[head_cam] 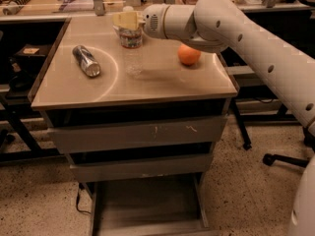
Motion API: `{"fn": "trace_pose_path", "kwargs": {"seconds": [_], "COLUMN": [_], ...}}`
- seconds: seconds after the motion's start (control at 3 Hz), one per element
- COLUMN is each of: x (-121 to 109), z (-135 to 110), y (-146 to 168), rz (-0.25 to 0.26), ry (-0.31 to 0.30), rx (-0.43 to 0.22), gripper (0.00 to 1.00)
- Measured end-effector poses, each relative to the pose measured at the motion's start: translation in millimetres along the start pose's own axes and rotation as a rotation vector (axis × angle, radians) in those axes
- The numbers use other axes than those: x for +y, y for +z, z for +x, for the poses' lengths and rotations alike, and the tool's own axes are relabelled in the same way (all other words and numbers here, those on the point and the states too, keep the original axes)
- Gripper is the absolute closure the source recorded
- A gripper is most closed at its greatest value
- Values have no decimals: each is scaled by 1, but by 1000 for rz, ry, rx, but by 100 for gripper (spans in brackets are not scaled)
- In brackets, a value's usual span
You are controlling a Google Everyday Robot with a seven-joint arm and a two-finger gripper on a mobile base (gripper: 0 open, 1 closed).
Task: Pick water bottle from bottom drawer and place on counter
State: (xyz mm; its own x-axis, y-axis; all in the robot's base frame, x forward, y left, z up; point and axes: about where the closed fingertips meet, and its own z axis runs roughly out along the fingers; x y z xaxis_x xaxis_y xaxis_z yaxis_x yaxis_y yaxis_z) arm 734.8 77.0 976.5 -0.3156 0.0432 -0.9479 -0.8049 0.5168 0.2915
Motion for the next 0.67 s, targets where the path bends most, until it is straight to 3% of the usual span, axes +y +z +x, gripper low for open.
{"fn": "trace_pose_path", "kwargs": {"seconds": [0.67], "x": [-7], "z": [12], "y": [8], "rz": [-25], "ry": [27], "rx": [7], "gripper": [100]}}
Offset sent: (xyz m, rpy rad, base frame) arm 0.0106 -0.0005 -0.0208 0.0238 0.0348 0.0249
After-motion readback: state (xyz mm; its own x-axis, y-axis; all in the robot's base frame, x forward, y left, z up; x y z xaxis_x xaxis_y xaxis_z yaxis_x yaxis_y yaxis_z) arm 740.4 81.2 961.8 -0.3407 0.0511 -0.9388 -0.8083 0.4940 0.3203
